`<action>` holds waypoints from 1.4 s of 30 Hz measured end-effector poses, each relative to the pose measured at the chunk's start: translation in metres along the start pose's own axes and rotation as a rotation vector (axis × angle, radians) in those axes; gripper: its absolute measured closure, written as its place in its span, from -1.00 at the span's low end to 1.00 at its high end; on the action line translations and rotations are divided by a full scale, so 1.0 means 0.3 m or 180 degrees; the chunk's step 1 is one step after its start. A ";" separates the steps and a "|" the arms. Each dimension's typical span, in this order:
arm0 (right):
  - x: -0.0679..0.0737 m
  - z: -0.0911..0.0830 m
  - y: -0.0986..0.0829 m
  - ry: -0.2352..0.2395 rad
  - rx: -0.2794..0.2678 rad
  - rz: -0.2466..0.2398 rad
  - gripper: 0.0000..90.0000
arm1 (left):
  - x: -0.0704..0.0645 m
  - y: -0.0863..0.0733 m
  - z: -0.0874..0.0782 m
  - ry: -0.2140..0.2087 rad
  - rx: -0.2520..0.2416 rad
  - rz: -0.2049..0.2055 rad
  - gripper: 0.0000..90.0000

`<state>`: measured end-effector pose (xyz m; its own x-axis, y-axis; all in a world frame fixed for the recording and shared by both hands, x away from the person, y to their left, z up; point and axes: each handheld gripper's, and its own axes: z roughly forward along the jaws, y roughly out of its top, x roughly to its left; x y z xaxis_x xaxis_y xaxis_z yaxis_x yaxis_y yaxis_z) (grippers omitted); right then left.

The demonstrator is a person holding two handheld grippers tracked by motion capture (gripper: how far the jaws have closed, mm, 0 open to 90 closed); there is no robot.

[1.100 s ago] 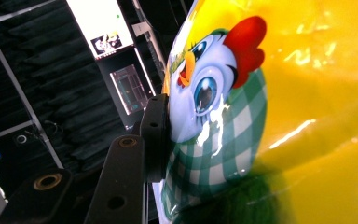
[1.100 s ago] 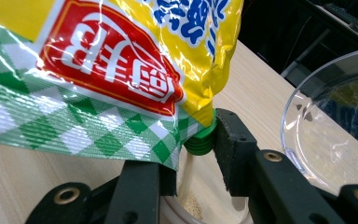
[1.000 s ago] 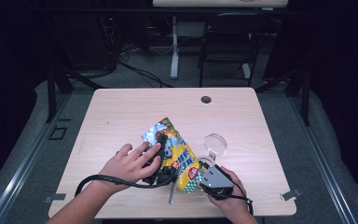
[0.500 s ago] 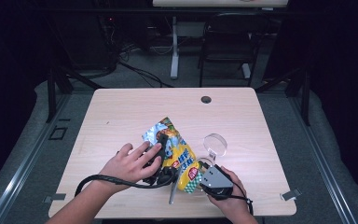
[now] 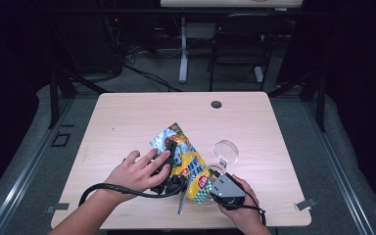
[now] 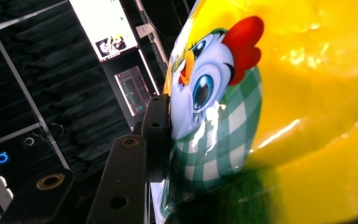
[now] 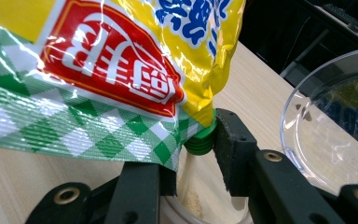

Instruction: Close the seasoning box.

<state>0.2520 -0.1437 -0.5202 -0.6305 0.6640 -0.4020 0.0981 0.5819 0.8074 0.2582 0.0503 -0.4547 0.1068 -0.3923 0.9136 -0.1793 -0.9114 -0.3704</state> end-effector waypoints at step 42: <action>-0.003 -0.001 -0.001 0.0000 -0.0009 0.0026 0.57 | 0.019 0.009 -0.009 0.0105 -0.0022 0.0089 0.50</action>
<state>0.2523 -0.1448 -0.5200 -0.6296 0.6688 -0.3954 0.1011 0.5751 0.8118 0.2557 0.0459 -0.4500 0.0693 -0.4133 0.9079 -0.1887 -0.8991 -0.3949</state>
